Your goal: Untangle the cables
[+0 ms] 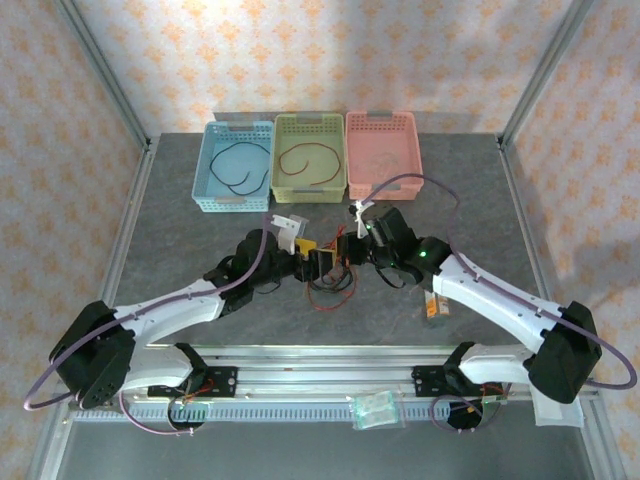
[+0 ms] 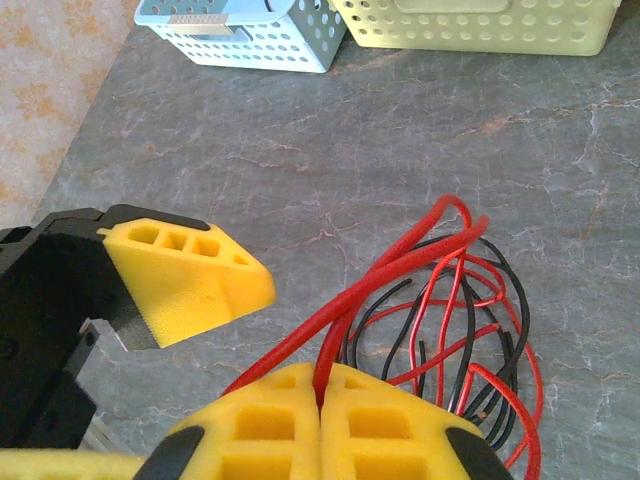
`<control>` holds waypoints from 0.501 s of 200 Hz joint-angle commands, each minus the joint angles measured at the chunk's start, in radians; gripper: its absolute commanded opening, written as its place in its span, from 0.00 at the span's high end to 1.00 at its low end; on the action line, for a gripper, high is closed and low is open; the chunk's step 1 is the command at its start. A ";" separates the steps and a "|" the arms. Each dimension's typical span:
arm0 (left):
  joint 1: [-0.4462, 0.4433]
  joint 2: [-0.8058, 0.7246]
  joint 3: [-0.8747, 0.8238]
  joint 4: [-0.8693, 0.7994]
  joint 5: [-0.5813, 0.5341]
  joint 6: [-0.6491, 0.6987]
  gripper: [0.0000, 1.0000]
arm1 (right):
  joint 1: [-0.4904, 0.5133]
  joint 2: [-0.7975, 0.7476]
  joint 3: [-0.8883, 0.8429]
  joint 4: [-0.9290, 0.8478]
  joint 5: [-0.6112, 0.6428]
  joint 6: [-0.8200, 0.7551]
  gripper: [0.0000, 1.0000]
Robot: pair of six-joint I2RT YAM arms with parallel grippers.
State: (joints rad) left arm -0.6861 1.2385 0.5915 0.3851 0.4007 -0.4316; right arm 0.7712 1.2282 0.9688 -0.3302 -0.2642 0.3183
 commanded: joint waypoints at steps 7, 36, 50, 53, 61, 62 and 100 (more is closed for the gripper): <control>0.006 0.019 0.044 0.012 -0.007 0.037 0.31 | -0.004 -0.038 0.011 0.006 -0.019 0.018 1.00; 0.006 0.056 0.065 0.026 0.012 0.042 0.47 | -0.004 -0.043 0.011 0.003 -0.030 0.021 1.00; 0.006 0.067 0.068 0.036 0.009 0.039 0.59 | -0.004 -0.042 0.010 0.000 -0.027 0.022 1.00; 0.006 0.068 0.070 0.037 0.009 0.038 0.61 | -0.004 -0.044 0.011 0.001 -0.024 0.022 1.00; 0.006 0.069 0.073 0.035 0.004 0.039 0.67 | -0.004 -0.043 0.011 -0.006 -0.009 0.020 1.00; 0.006 0.069 0.073 0.034 0.002 0.039 0.68 | -0.004 -0.043 0.011 -0.006 -0.006 0.020 1.00; 0.007 0.018 0.077 -0.014 -0.058 0.043 0.97 | -0.004 -0.019 0.022 -0.086 0.181 0.018 1.00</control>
State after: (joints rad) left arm -0.6861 1.3014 0.6300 0.3874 0.3874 -0.4023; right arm 0.7712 1.2087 0.9688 -0.3565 -0.2283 0.3294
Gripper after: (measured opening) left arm 0.077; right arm 0.044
